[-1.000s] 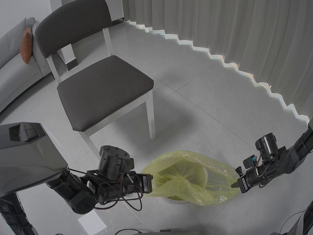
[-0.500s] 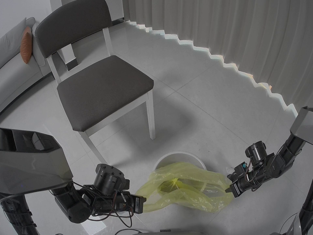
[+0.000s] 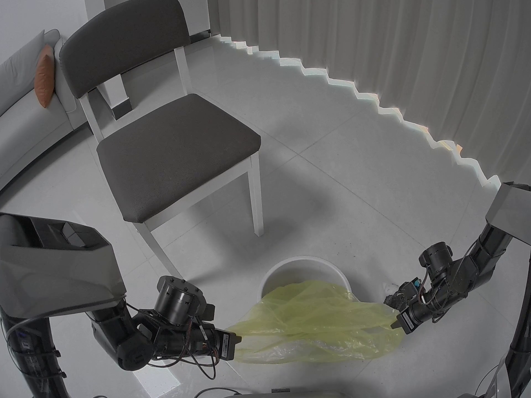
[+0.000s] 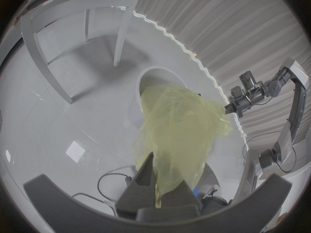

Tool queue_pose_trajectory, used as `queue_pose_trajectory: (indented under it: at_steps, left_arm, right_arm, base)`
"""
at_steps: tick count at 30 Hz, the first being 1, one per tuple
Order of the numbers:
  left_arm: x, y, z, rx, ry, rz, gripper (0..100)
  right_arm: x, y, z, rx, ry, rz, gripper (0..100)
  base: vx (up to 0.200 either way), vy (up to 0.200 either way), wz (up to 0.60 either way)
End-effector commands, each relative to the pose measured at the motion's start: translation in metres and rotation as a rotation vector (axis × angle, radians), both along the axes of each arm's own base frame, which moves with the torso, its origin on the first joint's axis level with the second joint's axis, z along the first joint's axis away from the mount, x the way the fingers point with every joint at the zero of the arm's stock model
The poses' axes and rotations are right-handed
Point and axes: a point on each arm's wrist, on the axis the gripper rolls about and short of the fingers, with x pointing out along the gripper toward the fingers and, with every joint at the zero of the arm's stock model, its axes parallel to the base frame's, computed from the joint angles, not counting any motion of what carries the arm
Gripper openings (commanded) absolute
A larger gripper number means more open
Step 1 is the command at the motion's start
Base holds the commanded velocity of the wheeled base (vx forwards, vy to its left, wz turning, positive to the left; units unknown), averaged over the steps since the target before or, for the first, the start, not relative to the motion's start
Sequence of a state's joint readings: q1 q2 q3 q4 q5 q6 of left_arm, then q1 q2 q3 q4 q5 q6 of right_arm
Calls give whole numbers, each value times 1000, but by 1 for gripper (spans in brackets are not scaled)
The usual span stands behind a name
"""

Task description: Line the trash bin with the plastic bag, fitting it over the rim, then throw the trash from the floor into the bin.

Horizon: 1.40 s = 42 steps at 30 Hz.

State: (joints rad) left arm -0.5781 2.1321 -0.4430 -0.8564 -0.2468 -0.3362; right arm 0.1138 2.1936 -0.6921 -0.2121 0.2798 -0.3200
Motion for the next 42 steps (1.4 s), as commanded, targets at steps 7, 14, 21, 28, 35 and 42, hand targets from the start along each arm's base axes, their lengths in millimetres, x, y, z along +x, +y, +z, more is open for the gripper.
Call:
queue_pose_trajectory:
  at_steps: [7,14,21,28,35,42]
  left_arm:
    - [46,-12,-27,-1,-20,48,0]
    - [65,-17,-30,-6,-50,72,0]
    - [87,0,-19,-3,-125,123,0]
    - [77,-3,-25,11,-102,102,0]
    - [81,-8,-24,5,-133,110,0]
    - [87,-8,-33,-11,-158,122,0]
  right_arm:
    - [55,8,-2,-80,-89,-22,0]
    - [76,17,-7,-79,-80,-15,0]
    - [79,38,1,-55,-109,-5,0]
    - [76,37,-1,-59,-92,-7,0]
    - [57,13,14,-79,-91,-12,100]
    - [46,3,56,-79,-206,1,100]
  base:
    - [0,0,0]
    - [0,0,0]
    - [0,0,0]
    - [0,0,0]
    - [0,0,0]
    - [0,0,0]
